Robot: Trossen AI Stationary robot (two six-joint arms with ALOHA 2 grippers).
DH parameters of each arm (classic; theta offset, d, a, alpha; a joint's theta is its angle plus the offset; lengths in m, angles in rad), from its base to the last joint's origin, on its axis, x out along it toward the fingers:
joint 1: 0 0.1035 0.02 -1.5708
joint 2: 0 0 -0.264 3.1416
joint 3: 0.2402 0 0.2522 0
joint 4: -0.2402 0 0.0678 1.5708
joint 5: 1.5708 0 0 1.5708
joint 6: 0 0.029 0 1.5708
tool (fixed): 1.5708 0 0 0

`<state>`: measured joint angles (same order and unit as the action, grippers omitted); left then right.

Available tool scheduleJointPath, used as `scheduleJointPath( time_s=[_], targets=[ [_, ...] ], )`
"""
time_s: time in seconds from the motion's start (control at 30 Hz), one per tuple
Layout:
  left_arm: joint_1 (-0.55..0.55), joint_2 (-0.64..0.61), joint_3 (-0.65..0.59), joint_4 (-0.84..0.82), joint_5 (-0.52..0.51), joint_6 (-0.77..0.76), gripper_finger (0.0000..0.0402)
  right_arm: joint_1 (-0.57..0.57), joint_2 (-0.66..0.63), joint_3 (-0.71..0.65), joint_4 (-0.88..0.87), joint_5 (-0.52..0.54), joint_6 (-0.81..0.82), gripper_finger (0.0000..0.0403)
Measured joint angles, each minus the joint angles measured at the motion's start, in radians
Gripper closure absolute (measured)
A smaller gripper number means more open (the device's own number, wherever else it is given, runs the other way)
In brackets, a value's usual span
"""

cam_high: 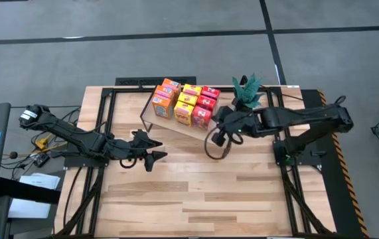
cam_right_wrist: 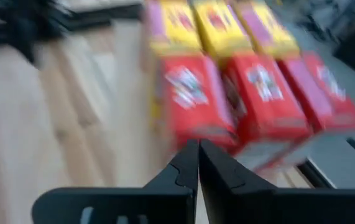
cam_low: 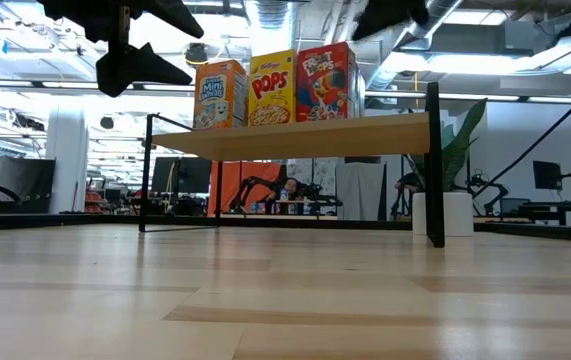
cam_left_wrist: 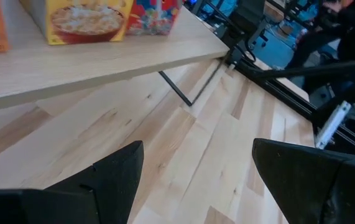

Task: Stack cereal on shelf
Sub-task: Return to home position

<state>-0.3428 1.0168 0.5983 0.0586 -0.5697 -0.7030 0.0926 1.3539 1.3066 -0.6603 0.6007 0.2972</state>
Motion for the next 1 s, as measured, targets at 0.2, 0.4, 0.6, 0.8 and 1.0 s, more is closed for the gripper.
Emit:
scheduleJointPath(
  time_s=[0.2, 0.4, 0.6, 0.8, 1.0],
  targets=[
    [0.000, 0.000, 0.000, -0.011, 0.034, 0.015, 0.0109, 0.121, -0.038, 0.150, -0.004, 0.004, -0.182, 0.0375],
    [0.000, 0.000, 0.000, -0.087, 0.017, -0.002, 0.0109, 0.232, -0.087, 0.310, -0.152, 0.028, -0.301, 0.0386],
    [-0.016, -0.078, -0.001, 0.154, 0.015, 0.242, 0.0109, 0.268, -0.188, 0.320, -0.244, 0.029, -0.131, 0.0368],
    [-0.048, -0.351, 0.001, 0.141, -0.037, 0.530, 0.0109, 0.295, -0.438, 0.053, -0.087, 0.032, -0.062, 0.0348],
    [-0.070, -0.568, 0.001, -0.095, 0.003, 0.504, 0.0109, 0.339, -0.707, -0.311, 0.281, 0.030, -0.088, 0.0347]
  ],
)
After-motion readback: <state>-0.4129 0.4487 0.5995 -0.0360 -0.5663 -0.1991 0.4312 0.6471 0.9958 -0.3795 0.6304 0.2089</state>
